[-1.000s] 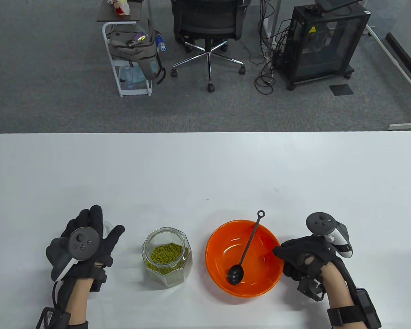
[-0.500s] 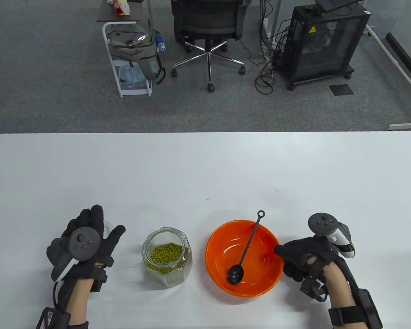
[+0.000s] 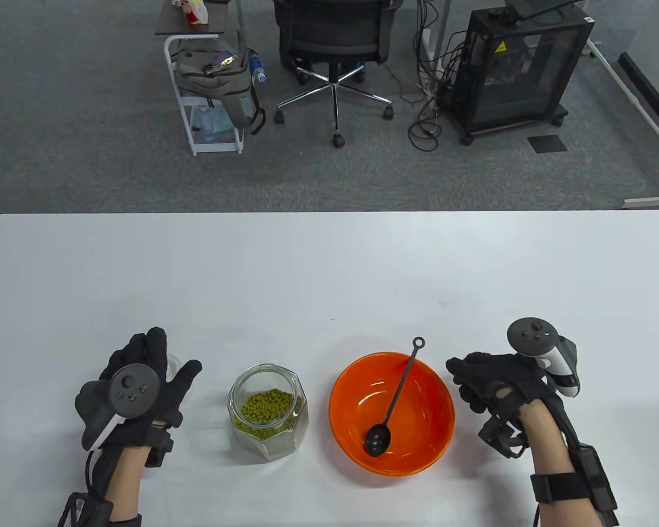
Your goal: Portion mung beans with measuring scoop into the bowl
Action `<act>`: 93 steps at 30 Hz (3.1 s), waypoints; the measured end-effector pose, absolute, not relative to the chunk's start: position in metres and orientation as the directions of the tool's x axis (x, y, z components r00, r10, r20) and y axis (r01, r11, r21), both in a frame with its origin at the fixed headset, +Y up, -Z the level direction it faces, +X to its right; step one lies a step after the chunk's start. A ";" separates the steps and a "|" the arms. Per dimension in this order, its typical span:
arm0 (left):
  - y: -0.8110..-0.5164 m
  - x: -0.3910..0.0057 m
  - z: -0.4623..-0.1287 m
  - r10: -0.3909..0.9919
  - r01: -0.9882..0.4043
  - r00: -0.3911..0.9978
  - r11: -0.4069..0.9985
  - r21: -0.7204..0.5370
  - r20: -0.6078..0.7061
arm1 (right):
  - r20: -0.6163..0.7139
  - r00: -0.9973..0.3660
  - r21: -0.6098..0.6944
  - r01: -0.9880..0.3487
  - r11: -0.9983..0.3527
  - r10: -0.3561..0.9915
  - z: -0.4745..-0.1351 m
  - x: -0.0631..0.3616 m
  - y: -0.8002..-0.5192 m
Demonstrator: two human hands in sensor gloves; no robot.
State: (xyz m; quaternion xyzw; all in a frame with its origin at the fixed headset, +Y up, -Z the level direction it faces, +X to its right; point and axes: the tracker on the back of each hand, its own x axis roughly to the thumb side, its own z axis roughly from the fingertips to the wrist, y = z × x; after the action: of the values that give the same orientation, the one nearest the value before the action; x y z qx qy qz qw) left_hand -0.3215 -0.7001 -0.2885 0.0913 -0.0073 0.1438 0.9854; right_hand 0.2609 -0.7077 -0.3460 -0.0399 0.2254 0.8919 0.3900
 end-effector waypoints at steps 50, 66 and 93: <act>-0.692 -0.317 -0.284 0.329 -0.342 0.939 0.915 0.215 0.097 | 0.085 -0.619 0.101 -0.774 -0.625 0.781 -0.352 0.231 -0.639; -0.680 -0.290 -0.272 0.440 -0.503 0.856 0.831 0.240 0.272 | 0.215 -0.313 -0.229 -0.937 -0.263 0.925 -0.291 0.242 -0.657; -0.693 -0.218 -0.267 0.545 -0.558 0.684 0.819 -0.133 0.485 | 0.118 -0.062 -0.277 -0.960 -0.027 0.991 -0.293 0.253 -0.693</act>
State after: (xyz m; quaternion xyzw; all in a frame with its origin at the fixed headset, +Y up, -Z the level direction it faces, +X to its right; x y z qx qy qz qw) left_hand -0.2180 -0.6930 -0.2669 0.0126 -0.2602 0.3006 0.9175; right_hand 0.2533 -0.6932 -0.2931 -0.0536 -0.1427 0.7147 0.6826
